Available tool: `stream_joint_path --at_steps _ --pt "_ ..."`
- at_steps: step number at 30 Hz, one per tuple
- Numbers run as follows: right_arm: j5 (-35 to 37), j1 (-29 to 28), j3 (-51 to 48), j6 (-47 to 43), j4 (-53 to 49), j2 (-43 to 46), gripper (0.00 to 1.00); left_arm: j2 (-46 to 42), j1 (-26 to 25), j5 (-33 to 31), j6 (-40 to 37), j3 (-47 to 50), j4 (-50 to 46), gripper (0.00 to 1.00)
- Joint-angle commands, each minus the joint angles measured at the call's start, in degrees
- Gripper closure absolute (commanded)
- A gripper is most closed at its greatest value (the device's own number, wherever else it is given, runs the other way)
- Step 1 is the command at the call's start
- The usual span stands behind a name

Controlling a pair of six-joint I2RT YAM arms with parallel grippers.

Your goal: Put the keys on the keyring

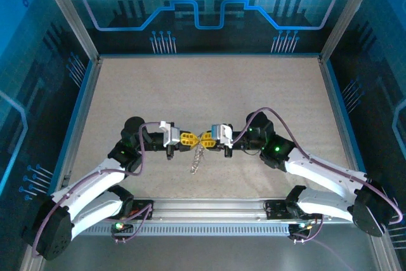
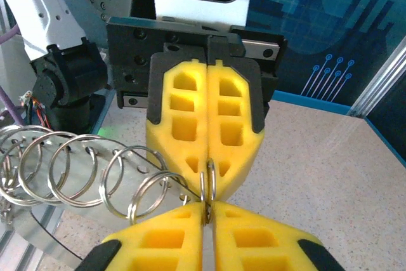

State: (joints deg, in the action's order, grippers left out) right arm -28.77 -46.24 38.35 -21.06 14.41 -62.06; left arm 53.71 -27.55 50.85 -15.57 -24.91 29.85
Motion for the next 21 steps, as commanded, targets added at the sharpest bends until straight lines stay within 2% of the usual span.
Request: stream_joint_path --at_steps 1,3,7,21 --pt "0.52 -1.21 2.41 -0.1 1.39 -0.56 0.99 0.08 -0.57 1.98 -1.84 -1.03 -0.2 1.0" --pt "0.73 -1.37 2.67 -0.16 1.36 -0.69 1.0 0.12 -0.53 1.57 -1.57 -1.03 -0.31 1.0" --pt "3.01 -2.15 4.05 -2.76 -4.42 -0.61 1.0 0.13 -0.55 0.22 -1.88 -1.97 -3.3 0.82" --pt "4.93 -2.76 5.4 -5.96 -8.72 -1.63 1.0 0.42 -0.66 0.57 -6.27 -4.05 -11.23 0.86"
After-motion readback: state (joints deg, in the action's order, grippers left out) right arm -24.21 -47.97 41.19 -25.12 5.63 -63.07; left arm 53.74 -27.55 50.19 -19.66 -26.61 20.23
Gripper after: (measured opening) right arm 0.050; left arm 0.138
